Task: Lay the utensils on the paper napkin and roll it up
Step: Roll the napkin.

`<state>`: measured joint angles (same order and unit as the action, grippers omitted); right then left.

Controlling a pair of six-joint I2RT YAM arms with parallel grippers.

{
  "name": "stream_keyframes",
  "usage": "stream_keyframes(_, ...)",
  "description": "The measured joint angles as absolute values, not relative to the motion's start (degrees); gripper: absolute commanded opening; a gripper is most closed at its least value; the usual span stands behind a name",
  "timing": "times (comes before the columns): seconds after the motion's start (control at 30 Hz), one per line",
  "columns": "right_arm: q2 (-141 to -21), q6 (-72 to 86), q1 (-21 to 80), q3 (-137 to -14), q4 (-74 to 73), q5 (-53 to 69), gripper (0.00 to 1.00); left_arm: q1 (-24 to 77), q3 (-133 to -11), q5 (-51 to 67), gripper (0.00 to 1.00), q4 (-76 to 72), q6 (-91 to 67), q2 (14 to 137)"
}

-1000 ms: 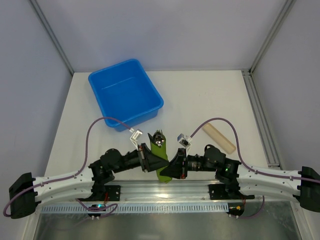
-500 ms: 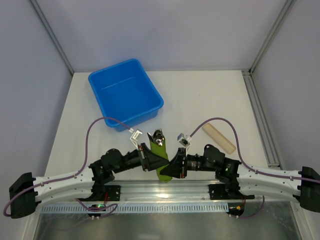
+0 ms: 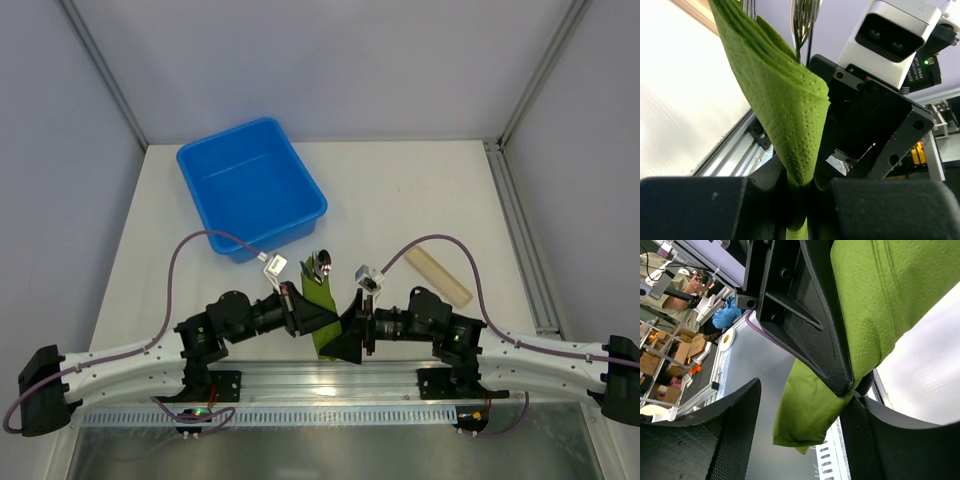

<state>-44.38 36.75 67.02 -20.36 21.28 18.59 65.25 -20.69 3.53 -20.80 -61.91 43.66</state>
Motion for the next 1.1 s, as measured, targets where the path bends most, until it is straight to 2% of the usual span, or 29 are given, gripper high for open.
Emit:
stream_keyframes(0.3,-38.8,36.5,67.0,-21.0,15.0,16.3,0.72,64.3,-22.8,2.8,0.00,-14.9,-59.7,42.7)
stream_keyframes(0.57,-26.8,37.5,67.0,-25.0,-0.8,3.5,0.75,54.5,-23.4,8.3,0.00,-11.8,-59.1,42.5)
stream_keyframes(0.7,-25.7,39.0,67.0,-28.8,-8.1,-4.1,0.75,50.1,-23.7,10.8,0.00,-10.9,-59.1,43.1)
stream_keyframes(0.87,-32.6,43.0,67.0,-34.6,-19.4,-13.6,0.73,46.9,-26.9,10.5,0.00,-4.8,-57.9,43.1)
stream_keyframes(1.0,-46.6,46.0,66.3,-43.8,-28.9,-19.5,0.71,43.7,-34.4,9.4,0.00,1.7,-55.1,45.0)
stream_keyframes(1.1,-55.7,46.4,61.5,-48.0,-31.7,-18.2,0.67,39.7,-42.1,10.0,0.00,5.3,-53.1,49.1)
